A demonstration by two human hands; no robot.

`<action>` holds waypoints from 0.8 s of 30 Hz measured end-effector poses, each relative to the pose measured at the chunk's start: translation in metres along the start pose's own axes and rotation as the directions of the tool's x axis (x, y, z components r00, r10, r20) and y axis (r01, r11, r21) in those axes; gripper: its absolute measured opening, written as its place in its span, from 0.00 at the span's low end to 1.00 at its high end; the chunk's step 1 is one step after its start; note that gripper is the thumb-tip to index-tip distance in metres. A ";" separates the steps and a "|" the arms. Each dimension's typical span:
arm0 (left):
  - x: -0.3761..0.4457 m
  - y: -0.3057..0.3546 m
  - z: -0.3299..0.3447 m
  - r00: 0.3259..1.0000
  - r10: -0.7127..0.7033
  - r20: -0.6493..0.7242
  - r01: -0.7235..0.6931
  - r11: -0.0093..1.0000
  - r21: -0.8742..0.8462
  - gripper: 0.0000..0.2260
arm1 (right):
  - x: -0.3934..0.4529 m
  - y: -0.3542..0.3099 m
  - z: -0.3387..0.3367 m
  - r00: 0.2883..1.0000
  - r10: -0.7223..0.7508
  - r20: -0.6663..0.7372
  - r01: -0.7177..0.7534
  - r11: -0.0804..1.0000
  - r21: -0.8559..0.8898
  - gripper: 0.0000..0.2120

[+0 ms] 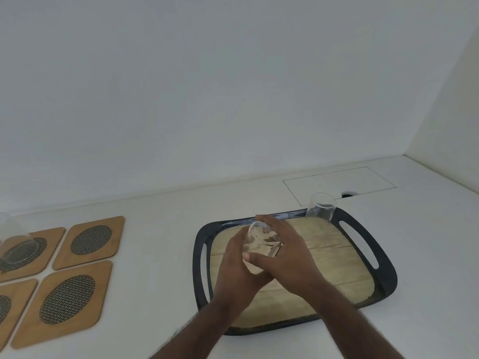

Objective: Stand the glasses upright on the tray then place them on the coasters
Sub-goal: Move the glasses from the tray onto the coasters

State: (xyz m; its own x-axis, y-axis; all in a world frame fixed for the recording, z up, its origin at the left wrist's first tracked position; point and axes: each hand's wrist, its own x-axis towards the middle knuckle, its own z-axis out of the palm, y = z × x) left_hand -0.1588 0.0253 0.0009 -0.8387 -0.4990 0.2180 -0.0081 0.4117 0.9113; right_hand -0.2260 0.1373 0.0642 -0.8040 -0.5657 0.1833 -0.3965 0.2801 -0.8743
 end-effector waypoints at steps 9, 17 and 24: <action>0.004 -0.010 -0.003 0.993 -0.091 -0.071 0.087 0.995 -0.052 0.35 | 0.016 0.023 -0.011 0.994 0.080 -0.075 -0.072 0.991 0.114 0.34; 0.006 -0.011 -0.010 0.988 -0.124 -0.088 0.114 0.988 -0.102 0.30 | 0.052 0.103 -0.028 0.741 0.271 -0.614 -0.250 0.961 0.121 0.31; 0.006 -0.016 -0.012 0.988 -0.120 -0.094 0.108 0.986 -0.123 0.32 | 0.090 0.147 -0.034 0.688 0.429 -0.585 -0.400 0.897 0.188 0.50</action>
State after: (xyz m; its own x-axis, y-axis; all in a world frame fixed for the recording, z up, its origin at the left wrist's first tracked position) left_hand -0.1574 0.0060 -0.0084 -0.7765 -0.6146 0.1389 -0.0316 0.2581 0.9656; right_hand -0.3713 0.1540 -0.0323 -0.9828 0.1843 0.0137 0.0490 0.3314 -0.9422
